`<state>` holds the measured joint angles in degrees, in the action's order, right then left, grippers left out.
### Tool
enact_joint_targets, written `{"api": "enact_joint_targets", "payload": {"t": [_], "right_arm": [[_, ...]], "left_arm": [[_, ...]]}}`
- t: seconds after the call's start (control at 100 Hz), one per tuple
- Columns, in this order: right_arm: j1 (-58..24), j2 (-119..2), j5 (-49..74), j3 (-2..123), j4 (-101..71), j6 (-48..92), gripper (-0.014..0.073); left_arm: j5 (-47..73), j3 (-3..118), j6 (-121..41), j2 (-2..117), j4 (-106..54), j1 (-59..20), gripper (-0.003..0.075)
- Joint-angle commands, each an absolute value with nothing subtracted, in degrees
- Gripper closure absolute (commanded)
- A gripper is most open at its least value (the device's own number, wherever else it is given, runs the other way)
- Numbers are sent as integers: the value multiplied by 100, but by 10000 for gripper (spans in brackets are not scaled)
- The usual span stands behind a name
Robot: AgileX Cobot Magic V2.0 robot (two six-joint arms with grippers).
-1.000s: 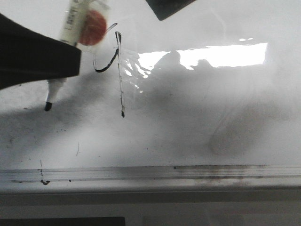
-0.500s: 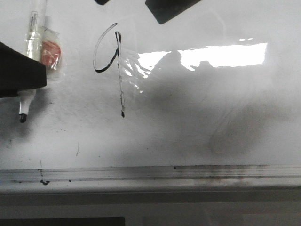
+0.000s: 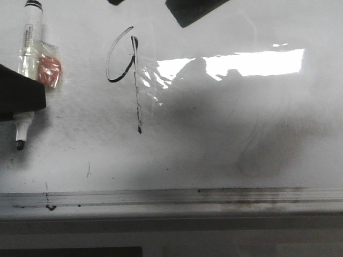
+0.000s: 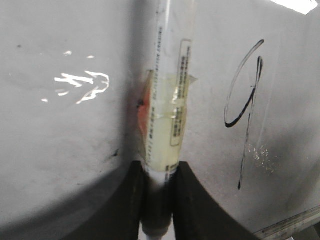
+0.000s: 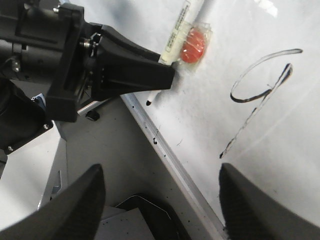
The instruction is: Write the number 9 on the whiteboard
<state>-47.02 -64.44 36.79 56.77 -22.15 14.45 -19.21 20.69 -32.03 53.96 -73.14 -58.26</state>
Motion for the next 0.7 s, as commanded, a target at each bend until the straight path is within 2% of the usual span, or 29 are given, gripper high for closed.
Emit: {"api": "enact_joint_targets", "payload": {"t": [0.0,0.08,0.25,0.32,0.46,0.51,0.56,0.64,0.69], "right_arm": [[-4675,-6367,3340,5867,-2262,1452,176],[-4675,-6367,3331,5867,-2262,1452,176],[-4675,-6367,3331,5867,-2262,1449,176],[-4675,-6367,3331,5867,-2275,1449,176],[-4675,-6355,3261,5867,-2275,1449,183],[-4675,-6317,3201,5867,-2205,1449,228],[-4675,-6249,3138,5867,-2127,1449,315],[-4675,-6075,3018,5846,-1966,1449,534],[-4675,-5949,2943,5832,-1921,1449,632]], "left_arm": [[-2097,2175,-3191,5360,-7349,-5814,728],[-2061,2175,-3191,5360,-7349,-5814,669],[-2024,2175,-3191,5360,-7349,-5814,470],[-2024,2175,-3191,5360,-7349,-5814,441],[-2024,2175,-3191,5305,-7337,-5814,437],[-2024,2175,-3191,5219,-7315,-5814,437],[-2034,2175,-3191,5078,-7253,-5814,437],[-2045,2175,-3204,4776,-7073,-5814,438],[-2045,2175,-3218,4512,-6945,-5814,445]]}}
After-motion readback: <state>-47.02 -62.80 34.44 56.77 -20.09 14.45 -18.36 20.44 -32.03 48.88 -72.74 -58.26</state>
